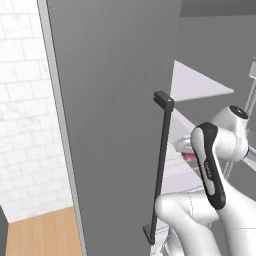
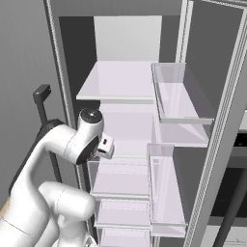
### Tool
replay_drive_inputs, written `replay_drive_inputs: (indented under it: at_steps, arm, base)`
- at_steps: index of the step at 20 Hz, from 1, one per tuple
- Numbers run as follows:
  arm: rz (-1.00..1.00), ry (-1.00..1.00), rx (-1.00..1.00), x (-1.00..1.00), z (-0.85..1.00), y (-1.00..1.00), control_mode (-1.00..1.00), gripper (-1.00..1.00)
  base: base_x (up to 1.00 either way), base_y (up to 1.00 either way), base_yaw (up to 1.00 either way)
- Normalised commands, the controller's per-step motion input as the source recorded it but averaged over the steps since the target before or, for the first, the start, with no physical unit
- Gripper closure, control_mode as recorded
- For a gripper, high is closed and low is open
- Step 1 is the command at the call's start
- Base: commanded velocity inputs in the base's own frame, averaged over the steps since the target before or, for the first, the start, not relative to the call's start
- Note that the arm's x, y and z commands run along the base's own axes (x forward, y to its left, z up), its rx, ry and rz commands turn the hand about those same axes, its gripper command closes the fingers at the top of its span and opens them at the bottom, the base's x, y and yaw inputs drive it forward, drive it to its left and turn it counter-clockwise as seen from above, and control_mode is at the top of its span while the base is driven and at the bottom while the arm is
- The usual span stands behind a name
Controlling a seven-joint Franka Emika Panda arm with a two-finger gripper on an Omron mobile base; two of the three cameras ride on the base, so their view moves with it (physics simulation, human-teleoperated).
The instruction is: Place one carrot and one steak in each tupperware on the nearby counter, to pack two identical lunches.
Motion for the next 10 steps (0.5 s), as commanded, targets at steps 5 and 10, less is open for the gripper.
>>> replay_drive_inputs:
  at_steps: [5, 10]
  arm:
    - [0.06, -0.03, -0.01, -0.87, 1.0, 0.2, -1.0, 1.0]
    - [0.0, -0.02, 0.0, -0.77, 1.0, 0.16, -1.0, 1.0]
  base:
    - [0.0, 0.0, 0.0]
    - [0.0, 0.0, 0.0]
